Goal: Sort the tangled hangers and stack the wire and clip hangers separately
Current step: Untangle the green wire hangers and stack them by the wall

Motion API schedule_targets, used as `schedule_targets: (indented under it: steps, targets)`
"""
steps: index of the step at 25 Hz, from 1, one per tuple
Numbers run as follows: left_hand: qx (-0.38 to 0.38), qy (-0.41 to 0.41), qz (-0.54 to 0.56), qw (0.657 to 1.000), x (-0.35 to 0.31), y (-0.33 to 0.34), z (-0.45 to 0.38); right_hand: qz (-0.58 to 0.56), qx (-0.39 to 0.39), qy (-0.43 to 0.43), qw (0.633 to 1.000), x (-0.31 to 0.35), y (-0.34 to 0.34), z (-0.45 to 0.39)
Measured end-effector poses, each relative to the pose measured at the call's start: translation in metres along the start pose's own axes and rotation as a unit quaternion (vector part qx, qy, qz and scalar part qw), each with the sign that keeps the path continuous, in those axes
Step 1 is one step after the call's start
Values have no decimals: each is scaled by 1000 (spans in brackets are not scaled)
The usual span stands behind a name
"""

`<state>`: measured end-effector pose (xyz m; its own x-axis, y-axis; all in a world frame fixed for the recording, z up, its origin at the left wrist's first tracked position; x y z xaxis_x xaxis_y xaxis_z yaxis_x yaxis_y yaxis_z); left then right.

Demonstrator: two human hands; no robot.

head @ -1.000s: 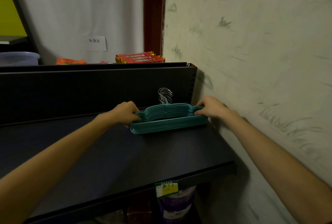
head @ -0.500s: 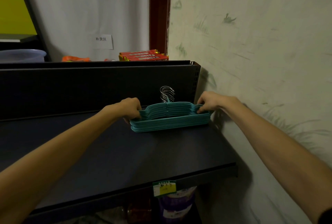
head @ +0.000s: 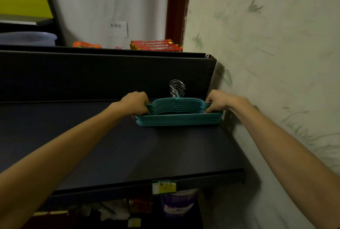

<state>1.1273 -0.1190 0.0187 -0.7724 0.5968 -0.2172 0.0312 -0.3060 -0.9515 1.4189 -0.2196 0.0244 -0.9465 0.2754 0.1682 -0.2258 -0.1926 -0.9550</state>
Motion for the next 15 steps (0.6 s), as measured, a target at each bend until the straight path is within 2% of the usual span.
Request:
schedule_targets:
  steps: [2,4,5,7,9,10,12,15]
  targets:
    - [52,3,83,995,7,2,7,-115,57,40,991,-3,-4,11]
    - [31,-2,153,988,17,-6,18,-187,33,42,981,4,-20,26]
    - [-21,-1,164,986,24,-10,27,-199,-25,31,979,15,-28,34]
    - [-144,9,173,974,44,-8,56,-173,-196,2,965,52,-31,51]
    - [-240,20,125,963,69,2,96,-120,-335,-38,934,116,-7,73]
    - [-268,15,77,960,85,7,119,-102,-369,-65,922,155,13,81]
    - [-297,-18,-17,955,134,16,169,-91,-381,-114,913,245,56,94]
    - [-345,-87,-84,931,232,30,261,-126,-338,-149,921,376,118,109]
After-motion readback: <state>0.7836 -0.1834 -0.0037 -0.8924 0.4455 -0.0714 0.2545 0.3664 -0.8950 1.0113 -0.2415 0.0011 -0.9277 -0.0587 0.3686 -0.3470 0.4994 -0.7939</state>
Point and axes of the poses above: each hand's wrist, its own z-axis away from the middle knuckle, its own y-axis out of the palm, x = y × z, the point moved 5 cm from there along -z, towards the middle knuckle, and after that the axes turned 5 degrees about -z, right-handed, at the moved point
